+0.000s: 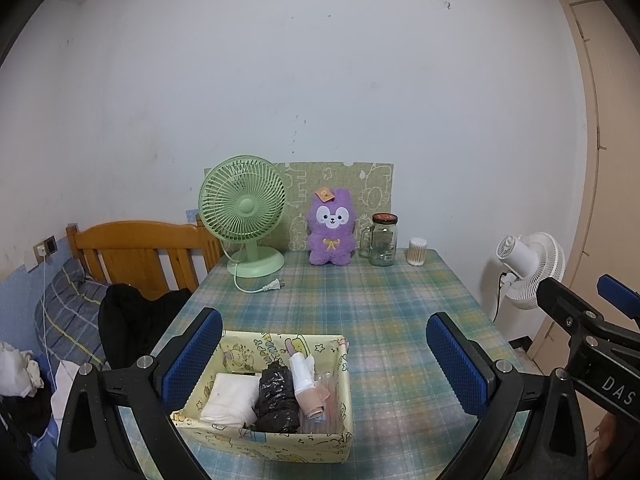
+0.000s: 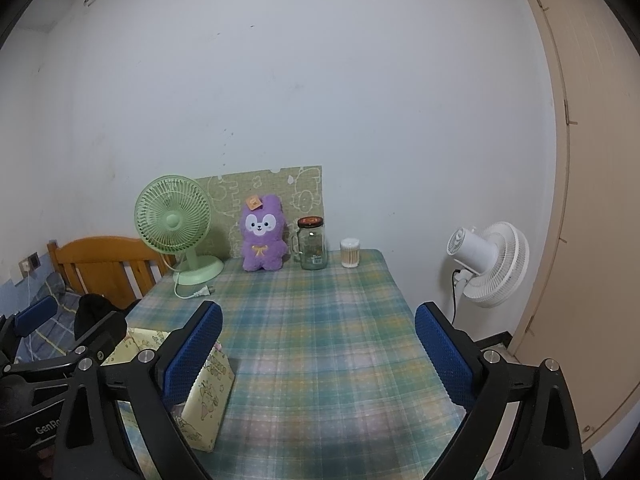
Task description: Organize soft objects
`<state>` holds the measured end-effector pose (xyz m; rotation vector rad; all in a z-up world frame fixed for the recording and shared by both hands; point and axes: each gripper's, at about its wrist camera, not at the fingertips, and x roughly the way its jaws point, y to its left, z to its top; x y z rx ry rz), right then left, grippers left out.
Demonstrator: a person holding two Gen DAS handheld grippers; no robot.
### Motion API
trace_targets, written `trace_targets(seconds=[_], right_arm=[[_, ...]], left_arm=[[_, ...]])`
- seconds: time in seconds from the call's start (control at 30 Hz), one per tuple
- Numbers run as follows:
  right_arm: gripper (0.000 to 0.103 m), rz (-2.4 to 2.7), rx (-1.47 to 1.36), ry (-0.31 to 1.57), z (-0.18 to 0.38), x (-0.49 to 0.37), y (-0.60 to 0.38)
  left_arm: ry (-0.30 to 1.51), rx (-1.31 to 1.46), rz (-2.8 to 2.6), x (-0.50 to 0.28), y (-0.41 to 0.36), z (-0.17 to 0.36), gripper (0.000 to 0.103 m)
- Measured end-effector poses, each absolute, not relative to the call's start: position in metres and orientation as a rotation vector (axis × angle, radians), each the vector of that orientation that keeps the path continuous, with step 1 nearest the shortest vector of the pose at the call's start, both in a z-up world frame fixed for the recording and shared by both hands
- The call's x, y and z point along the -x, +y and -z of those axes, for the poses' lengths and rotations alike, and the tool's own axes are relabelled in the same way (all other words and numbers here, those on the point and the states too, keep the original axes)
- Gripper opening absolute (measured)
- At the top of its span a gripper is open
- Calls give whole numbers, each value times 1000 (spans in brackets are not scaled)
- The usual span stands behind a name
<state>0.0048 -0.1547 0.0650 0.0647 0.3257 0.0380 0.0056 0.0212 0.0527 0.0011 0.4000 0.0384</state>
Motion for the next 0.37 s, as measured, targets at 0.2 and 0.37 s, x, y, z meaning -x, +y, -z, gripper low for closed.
trace_targets(seconds=[0.2, 0.37], right_arm=[[99, -35, -66, 322, -65, -5, -153], [99, -36, -67, 322, -65, -5, -154]], left_arm=[[396, -2, -36, -6, 21, -52, 103], [393, 0, -32, -3, 21, -52, 103]])
